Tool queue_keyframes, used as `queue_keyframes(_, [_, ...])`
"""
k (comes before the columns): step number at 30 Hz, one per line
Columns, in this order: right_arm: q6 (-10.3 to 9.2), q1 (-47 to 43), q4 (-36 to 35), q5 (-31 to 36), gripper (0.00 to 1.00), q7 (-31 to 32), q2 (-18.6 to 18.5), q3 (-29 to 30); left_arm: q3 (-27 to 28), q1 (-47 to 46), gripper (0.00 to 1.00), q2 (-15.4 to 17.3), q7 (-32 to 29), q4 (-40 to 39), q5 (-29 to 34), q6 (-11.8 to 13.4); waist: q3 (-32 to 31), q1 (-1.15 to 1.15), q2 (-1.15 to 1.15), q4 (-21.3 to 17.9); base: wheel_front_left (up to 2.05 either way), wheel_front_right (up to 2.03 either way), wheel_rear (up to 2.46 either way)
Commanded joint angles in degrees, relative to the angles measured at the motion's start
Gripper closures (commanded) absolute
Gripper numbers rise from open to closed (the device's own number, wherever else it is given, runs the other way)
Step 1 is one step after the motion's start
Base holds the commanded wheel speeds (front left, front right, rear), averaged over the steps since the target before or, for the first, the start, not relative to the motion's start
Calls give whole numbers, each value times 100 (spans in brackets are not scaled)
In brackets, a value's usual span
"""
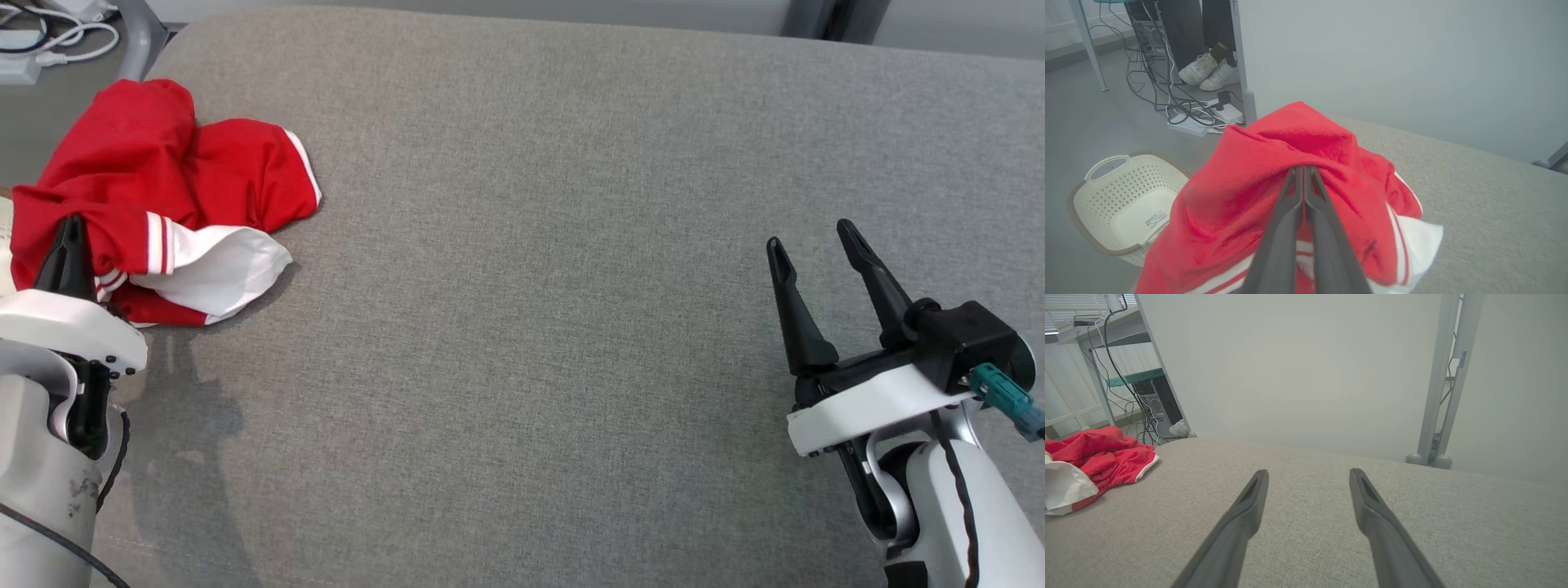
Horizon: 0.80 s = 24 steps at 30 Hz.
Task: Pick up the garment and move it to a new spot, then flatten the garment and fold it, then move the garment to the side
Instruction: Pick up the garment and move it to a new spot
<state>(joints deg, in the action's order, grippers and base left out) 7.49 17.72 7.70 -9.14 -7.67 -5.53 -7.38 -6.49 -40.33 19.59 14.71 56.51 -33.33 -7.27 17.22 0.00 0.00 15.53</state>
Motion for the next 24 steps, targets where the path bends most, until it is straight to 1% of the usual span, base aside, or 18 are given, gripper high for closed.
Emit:
queue_keyframes(1, [1,-85,12,-57,0,-53,-11,11,-32,64,100,7,29,-162,94,11,-148,0,0,2,0,0,0])
queue_keyframes(3, [1,-111,37,-74,0,-76,2,-5,-26,149,100,104,42,-528,235,110,-273,0,0,-8,0,0,0])
queue_keyframes(6, [1,-195,62,-101,0,-112,22,-7,93,414,100,189,44,-1341,483,311,-451,0,0,-31,0,0,0])
queue_keyframes(13, [1,-385,99,-165,0,-166,60,-14,135,1306,100,265,47,-2975,901,821,-829,0,0,-125,0,0,0])
queue_keyframes(17, [1,-503,96,-201,0,-202,75,19,60,1836,100,319,-83,-3833,1093,1117,-973,0,0,-198,0,0,0])
queue_keyframes(20, [1,-568,72,-205,0,-198,83,30,-8,2183,100,369,-248,-4427,1206,1274,-1036,0,0,-272,0,0,0])
queue_keyframes(24, [1,-633,26,-205,0,-181,100,41,-70,2497,100,420,-464,-5086,1270,1400,-1074,0,0,-413,0,0,0])
